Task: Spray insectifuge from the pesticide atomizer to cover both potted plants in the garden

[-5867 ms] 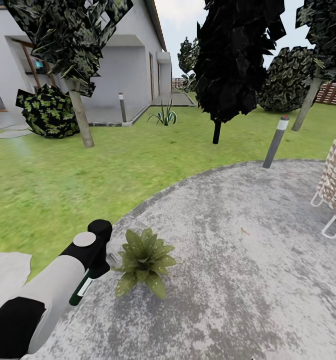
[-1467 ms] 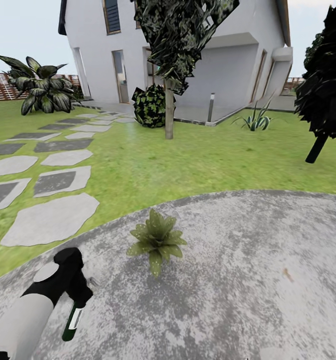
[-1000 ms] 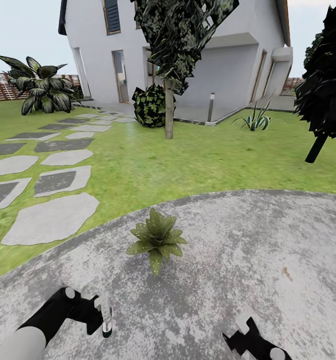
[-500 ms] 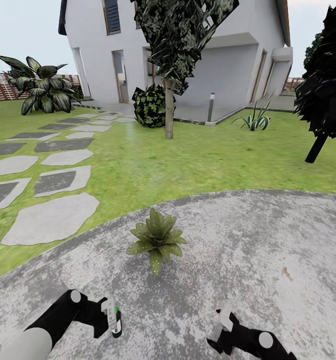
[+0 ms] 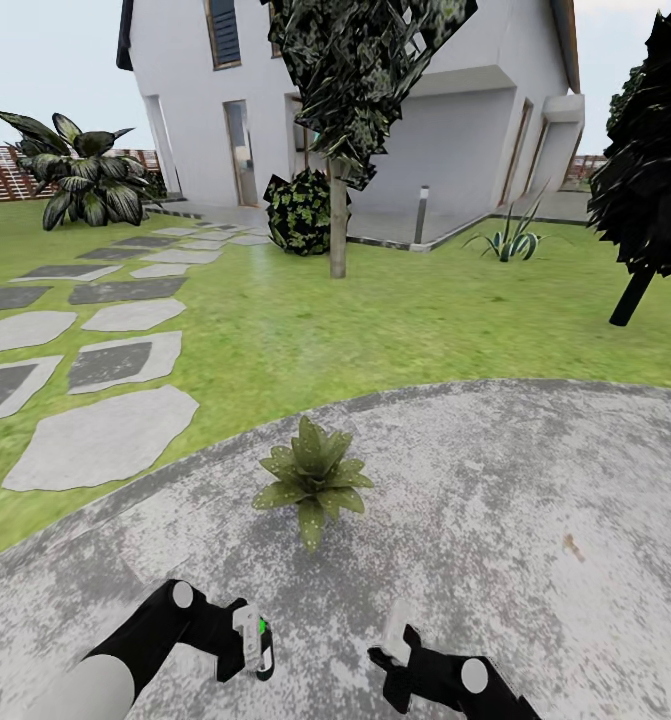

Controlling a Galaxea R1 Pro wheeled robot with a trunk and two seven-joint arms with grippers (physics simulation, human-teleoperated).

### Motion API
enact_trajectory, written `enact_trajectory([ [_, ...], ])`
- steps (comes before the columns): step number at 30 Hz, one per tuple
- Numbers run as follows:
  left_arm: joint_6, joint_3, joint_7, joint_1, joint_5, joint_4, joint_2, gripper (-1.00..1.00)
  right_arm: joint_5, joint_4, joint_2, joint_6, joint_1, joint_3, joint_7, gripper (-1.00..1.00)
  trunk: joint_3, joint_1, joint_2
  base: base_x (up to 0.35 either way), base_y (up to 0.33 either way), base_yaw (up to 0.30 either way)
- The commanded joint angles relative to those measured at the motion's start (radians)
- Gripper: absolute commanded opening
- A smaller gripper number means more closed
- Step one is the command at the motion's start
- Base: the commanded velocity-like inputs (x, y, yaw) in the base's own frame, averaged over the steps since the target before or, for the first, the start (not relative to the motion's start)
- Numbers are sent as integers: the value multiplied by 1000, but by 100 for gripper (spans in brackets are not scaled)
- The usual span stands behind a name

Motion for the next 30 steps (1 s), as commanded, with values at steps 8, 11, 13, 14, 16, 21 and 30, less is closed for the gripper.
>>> enact_trajectory([
  [8,-12,-8,14,0,-6,-8,-9,-100,9,-12,39,-5,0,51,4,-100,-1,0,0,0,0,0],
  [11,-13,-9,15,0,-6,-9,-15,-100,9,-18,47,-5,0,52,4,-100,-1,0,0,0,0,0],
  [13,-12,-42,15,0,-6,-6,-24,-100,8,-24,49,-5,0,52,4,-100,-1,0,0,0,0,0],
  [14,-12,-58,16,0,-6,-6,-26,-100,8,-26,50,-5,0,52,4,-100,-1,0,0,0,0,0],
  [16,-11,-86,30,0,-6,-3,-31,-100,8,-33,59,-5,0,52,5,-100,-1,0,0,0,0,0],
  [21,-11,-104,65,0,-7,0,-47,-100,8,-37,75,-5,0,52,5,-100,-1,0,0,0,0,0],
  [30,-11,-106,90,0,-11,1,-47,-100,7,-38,95,-5,0,52,6,-100,-1,0,0,0,0,0],
])
